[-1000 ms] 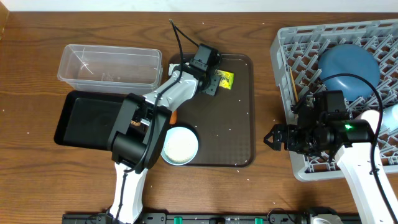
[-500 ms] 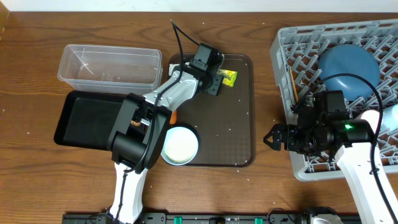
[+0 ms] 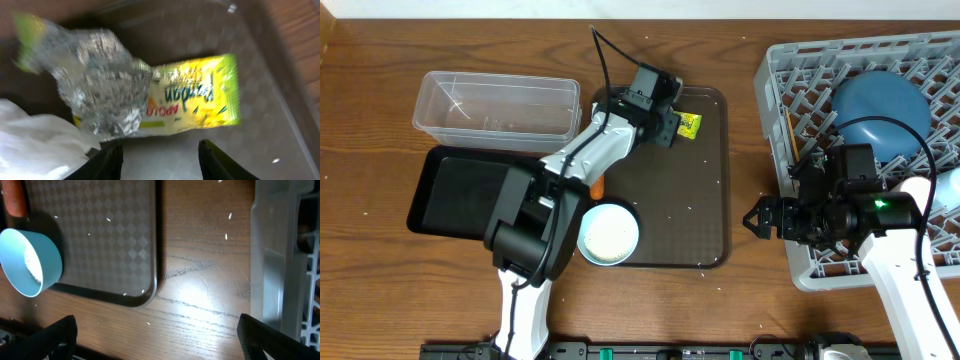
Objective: Sort waste into correct bins and load items into the dishwasher rack
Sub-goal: 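Reach the left gripper to the foil snack wrapper and grasp it, then carry the wrapper with the left gripper and drop it in the clear bin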
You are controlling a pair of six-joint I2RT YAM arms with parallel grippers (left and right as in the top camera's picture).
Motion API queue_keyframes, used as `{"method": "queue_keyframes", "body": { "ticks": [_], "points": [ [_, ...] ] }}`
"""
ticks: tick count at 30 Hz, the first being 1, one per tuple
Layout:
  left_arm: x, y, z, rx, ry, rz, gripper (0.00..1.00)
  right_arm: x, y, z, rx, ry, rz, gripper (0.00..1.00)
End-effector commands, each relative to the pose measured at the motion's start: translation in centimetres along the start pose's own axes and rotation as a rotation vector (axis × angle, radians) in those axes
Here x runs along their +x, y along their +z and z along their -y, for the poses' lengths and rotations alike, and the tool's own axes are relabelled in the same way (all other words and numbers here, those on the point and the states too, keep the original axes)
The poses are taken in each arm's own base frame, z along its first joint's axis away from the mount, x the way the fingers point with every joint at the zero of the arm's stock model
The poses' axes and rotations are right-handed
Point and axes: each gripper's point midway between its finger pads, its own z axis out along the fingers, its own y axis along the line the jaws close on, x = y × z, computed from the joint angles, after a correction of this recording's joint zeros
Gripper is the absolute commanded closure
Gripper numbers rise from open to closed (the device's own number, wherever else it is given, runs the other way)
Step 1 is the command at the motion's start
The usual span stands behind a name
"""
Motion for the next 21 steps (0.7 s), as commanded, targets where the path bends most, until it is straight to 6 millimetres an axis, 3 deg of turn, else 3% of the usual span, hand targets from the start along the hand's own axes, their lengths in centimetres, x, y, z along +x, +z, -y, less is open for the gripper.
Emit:
{"method": "queue_keyframes", "body": {
  "ticks": [1, 10, 15, 21],
  "points": [
    [-0.9, -0.5, 0.1, 0.007, 0.015, 0.031, 0.50, 0.1, 0.2, -0.5, -0.017, -0.004, -0.004, 0.04],
    [1.0, 3.0, -1.0, -0.024, 0.025, -0.011, 0.49, 0.1, 0.2, -0.5, -0.018, -0.003, -0.006, 0.04],
    [1.2, 3.5, -0.9, -0.018, 0.029, -0.012, 0.50, 0.2, 0.2, -0.7, -0.028, -0.001, -0.011, 0.04],
    [1.7, 3.7, -0.7, -0.010, 0.028, -0.029, 0.93, 0.3, 0.2, -0.7, -0.027, 0.001, -0.015, 0.04]
  ]
}}
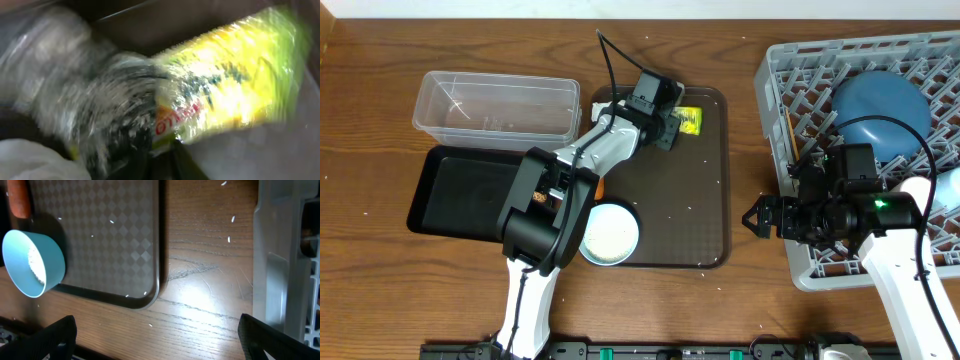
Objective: Sort waste into correct bins and load items into the dishwasher rack
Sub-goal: 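Carry the wrapper with the left gripper and drop it in the clear bin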
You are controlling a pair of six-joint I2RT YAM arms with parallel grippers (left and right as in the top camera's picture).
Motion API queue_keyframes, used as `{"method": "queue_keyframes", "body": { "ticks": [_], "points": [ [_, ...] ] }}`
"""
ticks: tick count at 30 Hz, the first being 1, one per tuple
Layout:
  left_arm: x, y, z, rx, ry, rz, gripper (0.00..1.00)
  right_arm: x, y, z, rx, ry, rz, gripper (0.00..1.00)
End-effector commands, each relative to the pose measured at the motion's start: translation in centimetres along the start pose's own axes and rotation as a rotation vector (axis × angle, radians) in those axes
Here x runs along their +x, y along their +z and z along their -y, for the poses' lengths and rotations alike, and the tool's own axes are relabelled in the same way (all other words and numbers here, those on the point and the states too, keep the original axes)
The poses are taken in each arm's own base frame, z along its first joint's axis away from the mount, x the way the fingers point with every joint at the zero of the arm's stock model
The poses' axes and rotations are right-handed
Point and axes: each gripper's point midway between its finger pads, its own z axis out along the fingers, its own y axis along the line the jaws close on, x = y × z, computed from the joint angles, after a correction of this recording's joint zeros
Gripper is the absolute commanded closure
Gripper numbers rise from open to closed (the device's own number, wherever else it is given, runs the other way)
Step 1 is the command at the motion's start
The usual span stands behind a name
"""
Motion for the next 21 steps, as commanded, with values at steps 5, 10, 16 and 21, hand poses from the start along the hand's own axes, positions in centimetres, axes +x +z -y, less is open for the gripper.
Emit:
{"method": "queue_keyframes", "body": {
  "ticks": [5, 10, 16, 21],
  "points": [
    [0.2, -0.6, 0.4, 0.018, 0.007, -0.020, 0.94, 0.4, 0.2, -0.5, -0.015, 0.003, -0.018, 0.04],
    [-1.9, -5.1, 1.2, 0.028, 0.009, 0.021, 0.94, 0.4, 0.2, -0.5, -0.015, 0.006, -0.020, 0.04],
    [-4.3, -11.9, 1.9, 0.019, 0.051, 0.101, 0.94, 0.4, 0.2, -0.5, -0.018, 0.006, -0.019, 0.04],
    [-4.9, -15.2, 1.4, -0.037, 0.059, 0.131, 0.94, 0.4, 0.2, -0.5, -0.018, 0.006, -0.019, 0.04]
  ]
}}
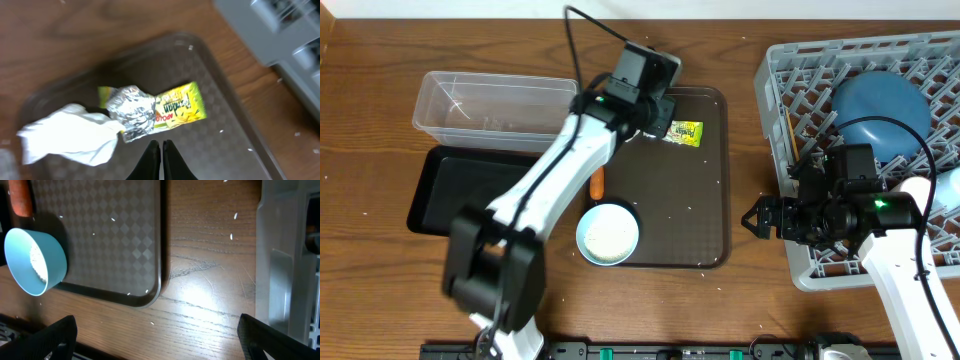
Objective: Sort waste into correct bins and load items into the dishwasher rack
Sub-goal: 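Carry the wrapper with the left gripper and drop it in the clear bin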
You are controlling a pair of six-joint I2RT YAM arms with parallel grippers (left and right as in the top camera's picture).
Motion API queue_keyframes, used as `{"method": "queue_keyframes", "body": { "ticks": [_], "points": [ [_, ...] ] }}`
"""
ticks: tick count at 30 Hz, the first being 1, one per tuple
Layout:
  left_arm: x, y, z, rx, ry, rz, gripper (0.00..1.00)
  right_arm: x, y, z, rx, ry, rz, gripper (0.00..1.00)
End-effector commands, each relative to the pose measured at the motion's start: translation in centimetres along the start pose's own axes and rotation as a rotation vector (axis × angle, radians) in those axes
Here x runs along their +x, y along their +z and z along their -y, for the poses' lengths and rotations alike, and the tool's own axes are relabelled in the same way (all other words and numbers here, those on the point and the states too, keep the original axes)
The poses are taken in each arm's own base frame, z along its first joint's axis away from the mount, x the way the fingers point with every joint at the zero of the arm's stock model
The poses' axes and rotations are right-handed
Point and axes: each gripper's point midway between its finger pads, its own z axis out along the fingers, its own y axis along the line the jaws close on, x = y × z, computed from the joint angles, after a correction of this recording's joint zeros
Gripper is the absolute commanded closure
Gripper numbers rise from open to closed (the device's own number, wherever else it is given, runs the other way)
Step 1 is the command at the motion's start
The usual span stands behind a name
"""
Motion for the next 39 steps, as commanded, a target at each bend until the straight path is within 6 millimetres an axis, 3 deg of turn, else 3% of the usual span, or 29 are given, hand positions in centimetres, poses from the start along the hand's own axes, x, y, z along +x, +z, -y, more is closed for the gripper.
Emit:
{"method": "queue_keyframes", "body": {
  "ticks": [1, 3, 6, 8, 13, 20, 30, 34, 39],
  "points": [
    [-0.2, -0.9, -0.9, -0.053, 0.019, 0.001, 0.94, 0.3, 0.2, -0.4, -0.013, 0.001, -0.012, 0.04],
    [-0.1, -0.8, -1.0, -0.059, 0.026, 0.000, 0.90, 0.3, 0.2, -0.4, -0.013, 0.001, -0.012, 0.04],
    [0.2, 1.1, -1.2, -0.059, 0.029, -0.002, 0.43, 0.3, 0.2, -0.4, -0.013, 0.001, -0.012, 0.04],
    [0.2, 3.1, -1.6, -0.064, 0.017, 0.008, 0.37, 0.2, 0.2, -0.4, -0.013, -0.001, -0.009, 0.04],
    [0.5, 7.8, -4.5, -0.192, -0.246, 0.069, 0.37, 0.3, 0.2, -0.4, -0.012, 0.001, -0.013, 0.04],
    [1.0, 11.2, -5.4, -0.199, -0.505, 0.125, 0.37, 0.1, 0.2, -0.4, -0.014, -0.002, -0.006, 0.04],
    [3.3, 12.5, -5.4, -0.216, -0.588, 0.063, 0.38, -0.2, 0.2, -0.5, -0.017, -0.008, 0.008, 0.04],
    [4.0, 12.5, -5.5, -0.226, -0.588, 0.035, 0.52, -0.4, 0.2, -0.6, -0.018, -0.011, 0.014, 0.04],
    [4.5, 12.4, -5.9, -0.254, -0.575, 0.022, 0.57, -0.4, 0.2, -0.6, -0.018, -0.011, 0.014, 0.04]
  ]
}}
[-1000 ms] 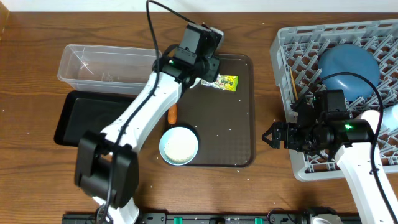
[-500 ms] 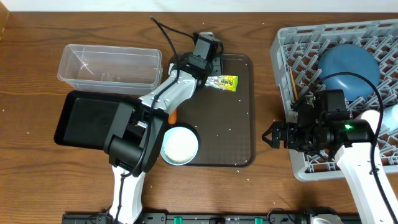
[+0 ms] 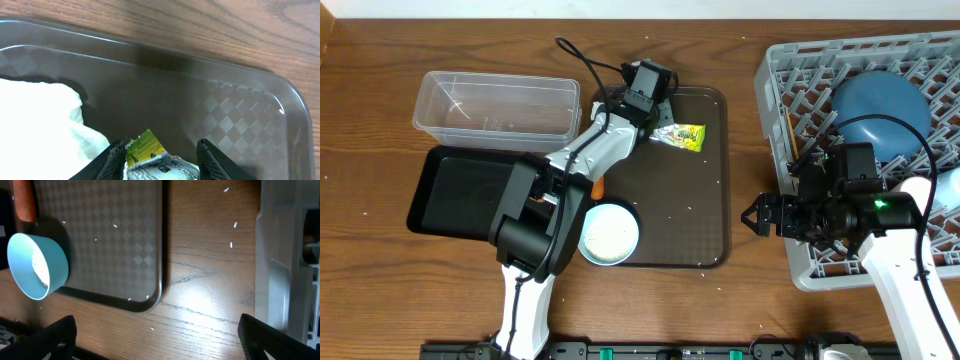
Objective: Sort waste into correct bins and load items into the dishwasher rack
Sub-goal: 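Carry the wrapper with the left gripper and drop it in the clear bin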
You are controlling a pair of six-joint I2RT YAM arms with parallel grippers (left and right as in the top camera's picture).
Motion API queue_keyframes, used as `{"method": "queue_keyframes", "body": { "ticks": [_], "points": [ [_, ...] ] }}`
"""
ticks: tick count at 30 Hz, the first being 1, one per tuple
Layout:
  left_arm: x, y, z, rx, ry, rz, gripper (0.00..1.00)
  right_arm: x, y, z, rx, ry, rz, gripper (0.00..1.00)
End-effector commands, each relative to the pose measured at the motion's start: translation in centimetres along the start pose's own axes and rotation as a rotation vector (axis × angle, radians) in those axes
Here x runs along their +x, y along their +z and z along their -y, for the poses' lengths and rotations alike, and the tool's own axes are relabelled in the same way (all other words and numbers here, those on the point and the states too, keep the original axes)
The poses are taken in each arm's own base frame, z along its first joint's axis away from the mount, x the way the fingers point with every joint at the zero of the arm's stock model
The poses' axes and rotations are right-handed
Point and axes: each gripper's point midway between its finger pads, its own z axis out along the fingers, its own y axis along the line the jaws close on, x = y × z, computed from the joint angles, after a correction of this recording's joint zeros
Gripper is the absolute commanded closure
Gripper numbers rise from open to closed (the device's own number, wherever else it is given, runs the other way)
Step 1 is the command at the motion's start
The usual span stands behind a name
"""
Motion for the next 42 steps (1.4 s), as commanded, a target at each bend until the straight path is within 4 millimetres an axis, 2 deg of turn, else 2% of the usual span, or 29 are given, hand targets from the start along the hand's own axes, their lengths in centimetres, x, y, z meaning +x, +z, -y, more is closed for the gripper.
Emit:
{"method": "queue_keyframes", "body": {
  "ticks": [1, 3, 6, 9, 13, 15, 18, 21, 24, 27, 29, 32, 34, 37, 39, 42],
  "points": [
    [0.5, 0.7, -1.0, -0.043, 0.005, -0.002, 0.64, 0.2, 0.2, -0.4, -0.012, -0.001, -0.009, 0.04],
    [0.5, 0.7, -1.0, -0.044, 0.004, -0.002, 0.73, 0.3, 0.2, -0.4, -0.012, 0.000, -0.012, 0.04],
    [0.6, 0.7, -1.0, -0.045, 0.005, -0.004, 0.93, 0.4, 0.2, -0.4, -0.011, 0.002, -0.016, 0.04],
    [0.4, 0.6, -0.9, -0.039, 0.006, 0.001, 0.94, 0.4, 0.2, -0.4, -0.011, 0.002, -0.016, 0.04],
    [-0.2, -1.2, 1.3, 0.060, 0.042, -0.016, 0.94, 0.5, 0.2, -0.4, -0.011, 0.003, -0.019, 0.04],
    [-0.9, -3.0, 2.5, 0.116, 0.041, -0.018, 0.94, 0.5, 0.2, -0.4, -0.010, 0.003, -0.020, 0.04],
    [-2.2, -6.4, 3.3, 0.141, 0.040, 0.000, 0.94, 0.5, 0.2, -0.4, -0.011, 0.003, -0.019, 0.05],
    [-3.4, -10.4, 3.2, 0.137, 0.044, 0.022, 0.94, 0.4, 0.2, -0.4, -0.011, 0.003, -0.018, 0.04],
    [-4.8, -14.3, 2.2, 0.109, 0.085, 0.064, 0.94, 0.3, 0.2, -0.4, -0.011, 0.002, -0.015, 0.04],
    [-6.8, -17.9, -0.5, 0.009, 0.136, 0.140, 0.94, 0.3, 0.2, -0.4, -0.012, 0.000, -0.011, 0.04],
    [-8.4, -19.9, -4.0, -0.131, 0.141, 0.200, 0.94, 0.1, 0.2, -0.4, -0.013, -0.002, -0.007, 0.04],
    [-10.6, -21.4, -9.2, -0.313, 0.059, 0.268, 0.94, 0.0, 0.2, -0.5, -0.014, -0.004, -0.001, 0.04],
    [-11.5, -21.3, -12.0, -0.356, -0.089, 0.297, 0.94, -0.1, 0.2, -0.5, -0.015, -0.006, 0.002, 0.04],
    [-12.4, -20.3, -16.1, -0.382, -0.408, 0.344, 0.94, -0.2, 0.2, -0.5, -0.016, -0.008, 0.008, 0.04],
    [-12.8, -19.2, -18.1, -0.384, -0.610, 0.383, 0.94, -0.2, 0.2, -0.5, -0.017, -0.008, 0.008, 0.04],
    [-12.4, -17.4, -19.5, -0.350, -0.908, 0.407, 0.93, -0.1, 0.2, -0.5, -0.016, -0.006, 0.003, 0.04]
  ]
}}
